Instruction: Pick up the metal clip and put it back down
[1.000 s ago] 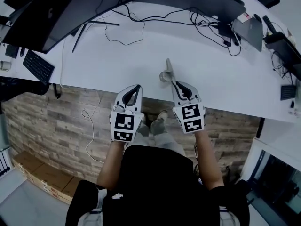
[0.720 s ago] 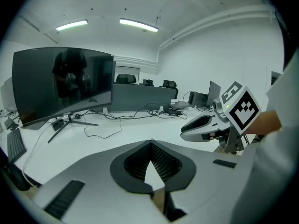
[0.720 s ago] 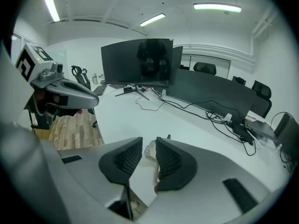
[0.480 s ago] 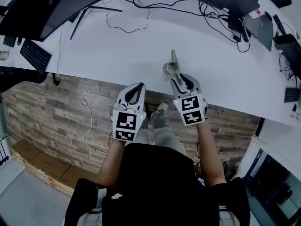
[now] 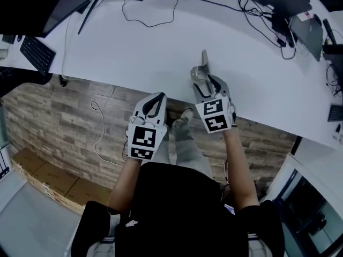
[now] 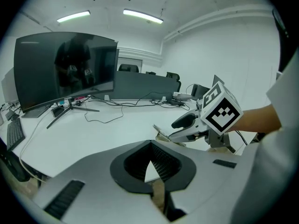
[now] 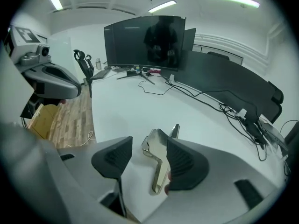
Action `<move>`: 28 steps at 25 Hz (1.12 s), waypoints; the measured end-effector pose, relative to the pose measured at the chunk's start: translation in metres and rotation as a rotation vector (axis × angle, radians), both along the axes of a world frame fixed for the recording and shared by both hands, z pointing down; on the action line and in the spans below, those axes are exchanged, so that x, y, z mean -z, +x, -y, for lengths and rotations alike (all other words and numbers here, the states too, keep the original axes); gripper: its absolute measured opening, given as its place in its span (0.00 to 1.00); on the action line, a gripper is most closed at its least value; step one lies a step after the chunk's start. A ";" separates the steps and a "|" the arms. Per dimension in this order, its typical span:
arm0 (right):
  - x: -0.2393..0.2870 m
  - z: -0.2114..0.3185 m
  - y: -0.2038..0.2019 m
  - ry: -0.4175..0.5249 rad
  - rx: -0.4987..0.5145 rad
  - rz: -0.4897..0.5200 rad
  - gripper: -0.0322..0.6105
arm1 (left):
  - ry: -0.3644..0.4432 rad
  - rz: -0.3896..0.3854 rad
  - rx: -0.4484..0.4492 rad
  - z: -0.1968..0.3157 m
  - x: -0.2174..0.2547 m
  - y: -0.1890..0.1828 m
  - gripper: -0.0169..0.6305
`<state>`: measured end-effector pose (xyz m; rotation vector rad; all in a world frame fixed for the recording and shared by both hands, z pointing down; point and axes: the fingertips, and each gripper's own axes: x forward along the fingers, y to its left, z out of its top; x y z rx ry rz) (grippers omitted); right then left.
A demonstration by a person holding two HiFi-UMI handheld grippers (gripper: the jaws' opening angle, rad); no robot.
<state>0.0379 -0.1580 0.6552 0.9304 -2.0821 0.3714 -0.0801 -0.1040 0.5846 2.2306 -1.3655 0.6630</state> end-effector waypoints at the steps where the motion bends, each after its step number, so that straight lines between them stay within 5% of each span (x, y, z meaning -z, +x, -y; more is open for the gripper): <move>1: -0.004 0.002 -0.001 -0.001 0.007 -0.008 0.39 | -0.004 0.001 0.000 0.000 -0.003 0.000 0.04; 23: -0.049 0.021 -0.001 -0.019 -0.001 -0.120 0.46 | -0.041 -0.003 0.030 0.001 -0.028 -0.010 0.04; 28: -0.047 0.022 0.001 -0.005 -0.008 -0.140 0.35 | -0.040 -0.008 0.033 0.003 -0.027 -0.009 0.04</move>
